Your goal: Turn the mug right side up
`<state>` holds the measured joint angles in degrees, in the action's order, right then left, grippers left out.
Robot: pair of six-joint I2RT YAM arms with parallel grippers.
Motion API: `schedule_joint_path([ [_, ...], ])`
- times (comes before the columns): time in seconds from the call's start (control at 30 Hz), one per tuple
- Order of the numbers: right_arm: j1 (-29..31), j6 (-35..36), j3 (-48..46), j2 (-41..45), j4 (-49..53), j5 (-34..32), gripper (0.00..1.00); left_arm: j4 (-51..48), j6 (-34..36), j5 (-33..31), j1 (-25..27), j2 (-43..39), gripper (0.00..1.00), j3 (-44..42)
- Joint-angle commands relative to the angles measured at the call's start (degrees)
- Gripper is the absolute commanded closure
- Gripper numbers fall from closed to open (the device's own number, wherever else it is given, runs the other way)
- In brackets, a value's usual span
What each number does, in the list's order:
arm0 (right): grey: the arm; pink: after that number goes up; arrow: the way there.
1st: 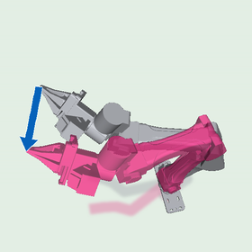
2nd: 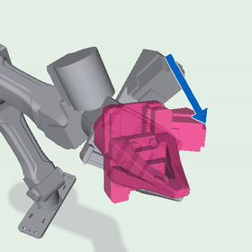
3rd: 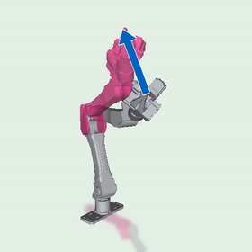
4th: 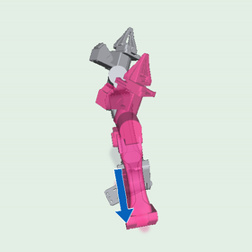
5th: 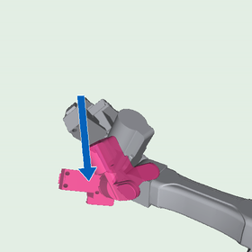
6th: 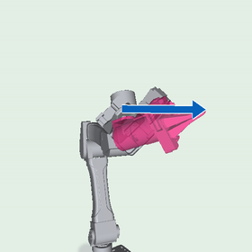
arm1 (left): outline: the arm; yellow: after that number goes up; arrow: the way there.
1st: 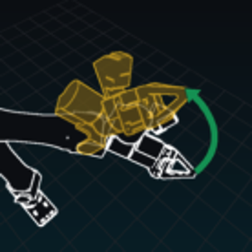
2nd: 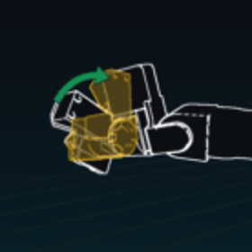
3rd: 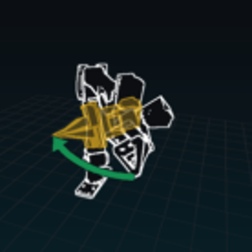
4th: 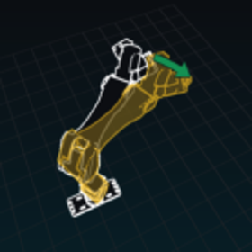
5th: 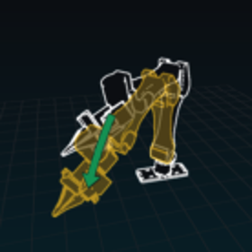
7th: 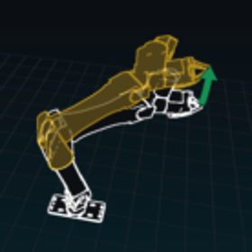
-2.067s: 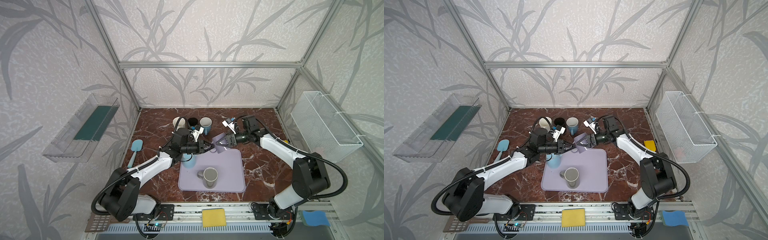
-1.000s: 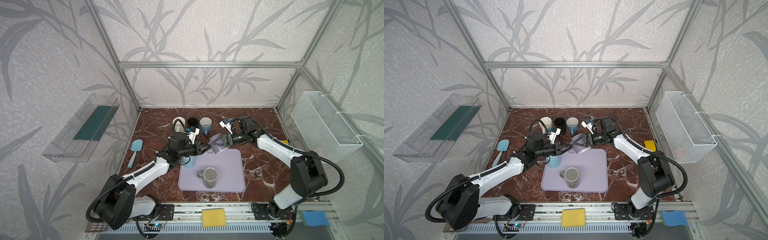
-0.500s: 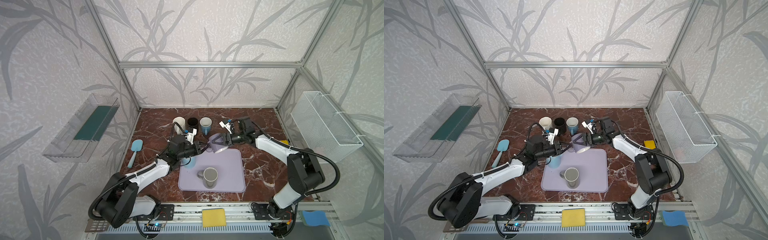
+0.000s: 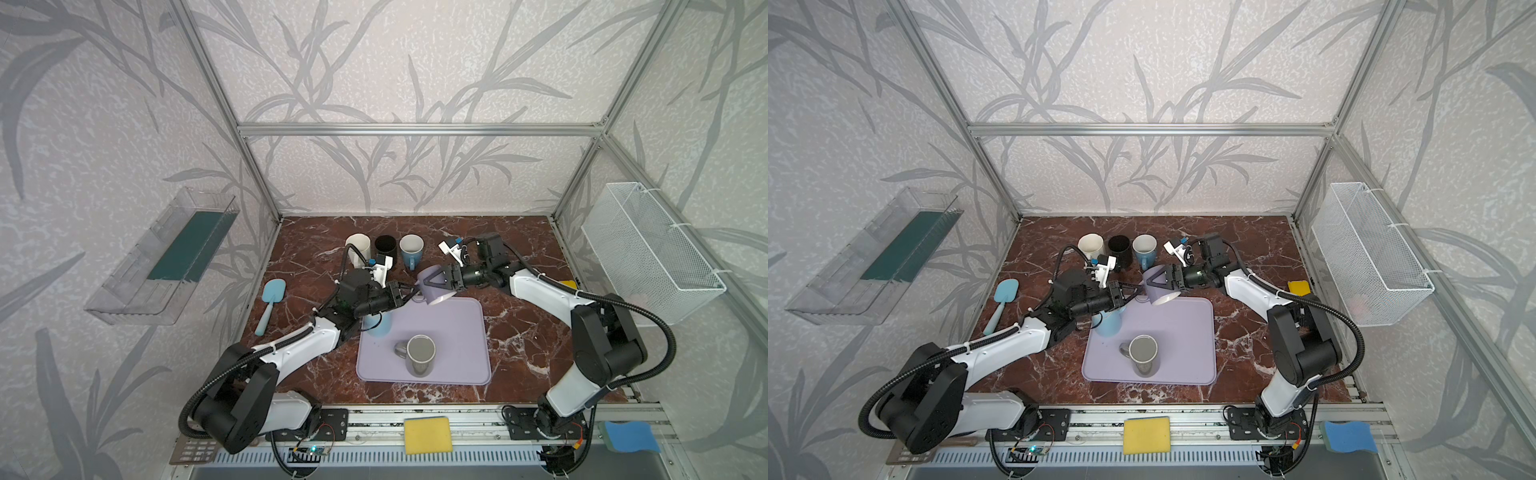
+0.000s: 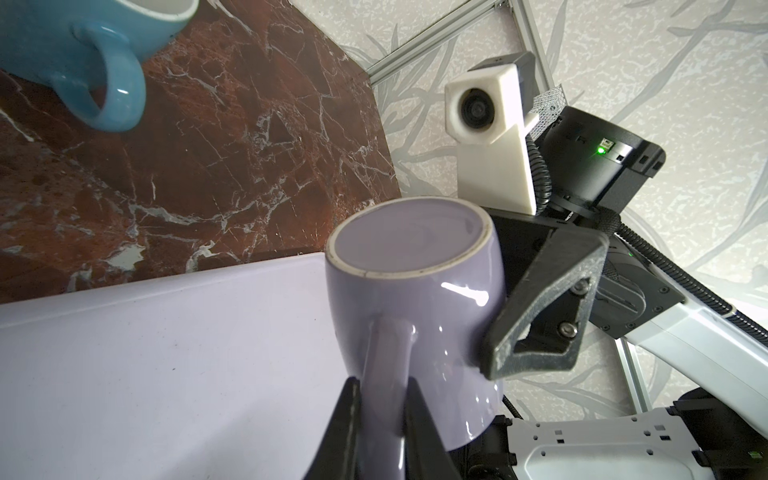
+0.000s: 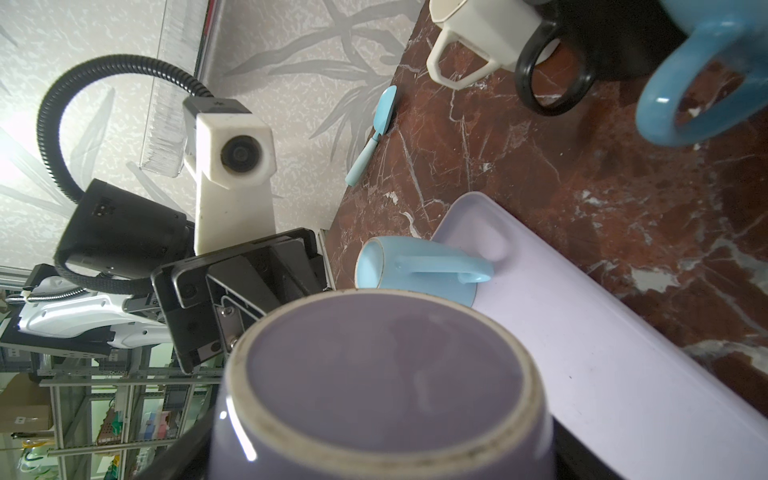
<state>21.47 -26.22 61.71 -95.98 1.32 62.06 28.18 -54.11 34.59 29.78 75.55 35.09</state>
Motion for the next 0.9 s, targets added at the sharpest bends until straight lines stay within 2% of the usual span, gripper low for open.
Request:
schedule_joint_path([
  [0.0, -0.47, -1.82, -0.41, -0.26, -5.33, 1.5, 0.08, 3.11, -1.29, 0.35, -0.2, -0.05, 1.0, 1.2],
  [0.1, -0.47, -2.1, -0.4, -0.09, -5.92, 1.85, 0.07, 3.04, -1.02, 0.65, -0.19, -0.05, 1.0, 1.32],
  [0.17, -0.55, -2.71, -0.67, 0.01, -6.86, 2.39, 0.01, 2.52, -0.71, 0.83, -0.23, -0.12, 1.0, 1.47],
  [0.33, -0.73, -2.93, -0.69, 0.36, -7.0, 2.77, 0.01, 1.63, 0.05, 0.83, -0.17, -0.49, 1.0, 1.47],
  [0.7, -5.21, -3.26, -1.79, 1.75, -2.47, -3.77, 0.01, -0.17, 0.77, -0.96, -0.23, -2.96, 1.0, 1.13],
  [0.87, -6.65, -5.16, -4.06, 4.21, -2.46, -8.46, 0.0, 0.4, -0.51, -3.84, -0.22, -4.43, 1.0, 0.83],
])
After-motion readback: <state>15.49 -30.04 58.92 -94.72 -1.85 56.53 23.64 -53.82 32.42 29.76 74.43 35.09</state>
